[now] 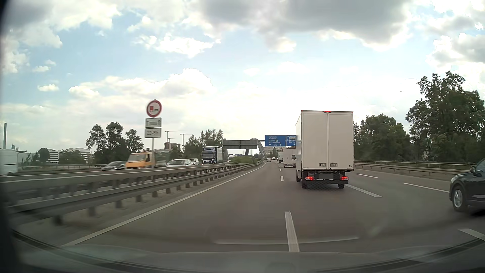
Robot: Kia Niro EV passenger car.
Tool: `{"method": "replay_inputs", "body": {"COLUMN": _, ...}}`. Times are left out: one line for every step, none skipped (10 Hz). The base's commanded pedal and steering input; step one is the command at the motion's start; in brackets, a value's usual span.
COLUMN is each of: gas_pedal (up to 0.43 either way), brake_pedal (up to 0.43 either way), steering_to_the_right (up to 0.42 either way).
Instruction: Follow the waypoints while adhering to traffic rules and regulations
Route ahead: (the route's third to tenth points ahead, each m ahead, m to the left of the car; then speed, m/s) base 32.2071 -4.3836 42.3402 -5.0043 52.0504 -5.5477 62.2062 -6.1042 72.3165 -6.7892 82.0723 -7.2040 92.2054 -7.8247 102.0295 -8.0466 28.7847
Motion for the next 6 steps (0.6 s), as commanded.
{"method": "replay_inputs", "body": {"gas_pedal": 0.661, "brake_pedal": 0.03, "steering_to_the_right": 0.011}}
{"method": "replay_inputs", "body": {"gas_pedal": 0.559, "brake_pedal": 0.03, "steering_to_the_right": 0.01}}
{"method": "replay_inputs", "body": {"gas_pedal": 0.398, "brake_pedal": 0.03, "steering_to_the_right": 0.009}}
{"method": "replay_inputs", "body": {"gas_pedal": 0.35, "brake_pedal": 0.037, "steering_to_the_right": 0.009}}
{"method": "replay_inputs", "body": {"gas_pedal": 0.287, "brake_pedal": 0.03, "steering_to_the_right": 0.009}}
{"method": "replay_inputs", "body": {"gas_pedal": 0.228, "brake_pedal": 0.03, "steering_to_the_right": 0.009}}
